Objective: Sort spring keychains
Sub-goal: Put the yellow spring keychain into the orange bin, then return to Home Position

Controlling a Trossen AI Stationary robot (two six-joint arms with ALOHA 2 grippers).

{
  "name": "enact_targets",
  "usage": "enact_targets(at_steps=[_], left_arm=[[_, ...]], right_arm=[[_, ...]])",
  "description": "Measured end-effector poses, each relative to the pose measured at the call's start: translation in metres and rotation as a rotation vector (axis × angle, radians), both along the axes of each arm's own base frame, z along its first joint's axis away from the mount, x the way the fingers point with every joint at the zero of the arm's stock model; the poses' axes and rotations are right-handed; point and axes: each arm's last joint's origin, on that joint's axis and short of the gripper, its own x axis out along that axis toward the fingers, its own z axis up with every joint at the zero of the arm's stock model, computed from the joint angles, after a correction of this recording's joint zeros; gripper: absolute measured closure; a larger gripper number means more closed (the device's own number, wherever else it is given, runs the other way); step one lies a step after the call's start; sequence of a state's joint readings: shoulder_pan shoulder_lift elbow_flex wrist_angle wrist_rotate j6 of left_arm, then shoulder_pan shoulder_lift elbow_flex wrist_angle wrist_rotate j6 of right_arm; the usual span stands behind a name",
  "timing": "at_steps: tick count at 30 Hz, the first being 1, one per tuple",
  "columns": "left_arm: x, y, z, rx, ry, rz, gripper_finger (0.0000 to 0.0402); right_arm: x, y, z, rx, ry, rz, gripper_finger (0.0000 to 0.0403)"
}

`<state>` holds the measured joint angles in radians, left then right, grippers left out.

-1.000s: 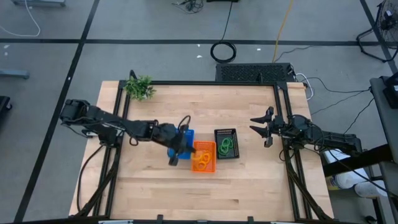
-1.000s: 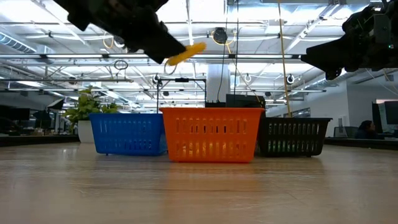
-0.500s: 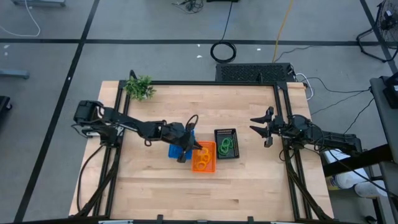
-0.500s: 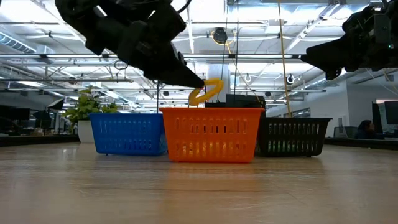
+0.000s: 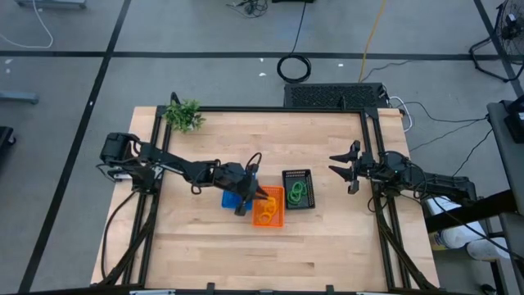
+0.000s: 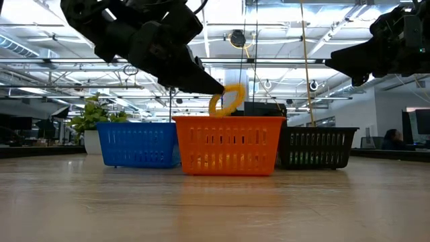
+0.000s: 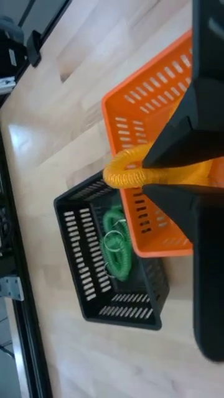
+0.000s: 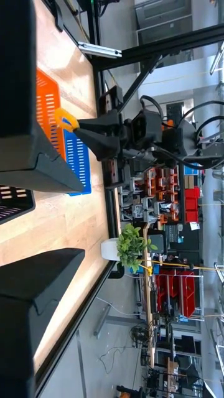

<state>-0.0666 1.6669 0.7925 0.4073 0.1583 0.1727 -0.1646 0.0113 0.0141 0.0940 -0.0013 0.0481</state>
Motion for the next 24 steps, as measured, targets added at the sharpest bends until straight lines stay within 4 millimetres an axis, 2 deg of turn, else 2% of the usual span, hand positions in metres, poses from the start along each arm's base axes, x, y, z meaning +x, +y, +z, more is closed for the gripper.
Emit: enact_targets(at_steps=[7,12,15,20,24], left_arm=[[0.001,0.001,0.001,-0.014,-0.012,0.038,0.0298],[0.001,0.001,0.001,-0.025,-0.009,0.043,0.0277],[-0.003,0.001,0.009,-0.095,0.003,0.077,0.0272],[-0.029,0.005,0.052,-0.162,-0.009,0.113,0.0270],[-0.068,0.012,0.098,-0.129,-0.082,0.109,0.0270]], right_arm=[[0.000,0.000,0.000,0.000,0.000,0.000,0.0259],[0.000,0.000,0.000,0.000,0.000,0.000,0.0260],[0.000,0.000,0.000,0.000,0.001,0.000,0.0258],[0.000,0.000,0.000,0.000,0.001,0.000,0.0258],[0.000,0.000,0.000,0.000,0.000,0.000,0.0259]])
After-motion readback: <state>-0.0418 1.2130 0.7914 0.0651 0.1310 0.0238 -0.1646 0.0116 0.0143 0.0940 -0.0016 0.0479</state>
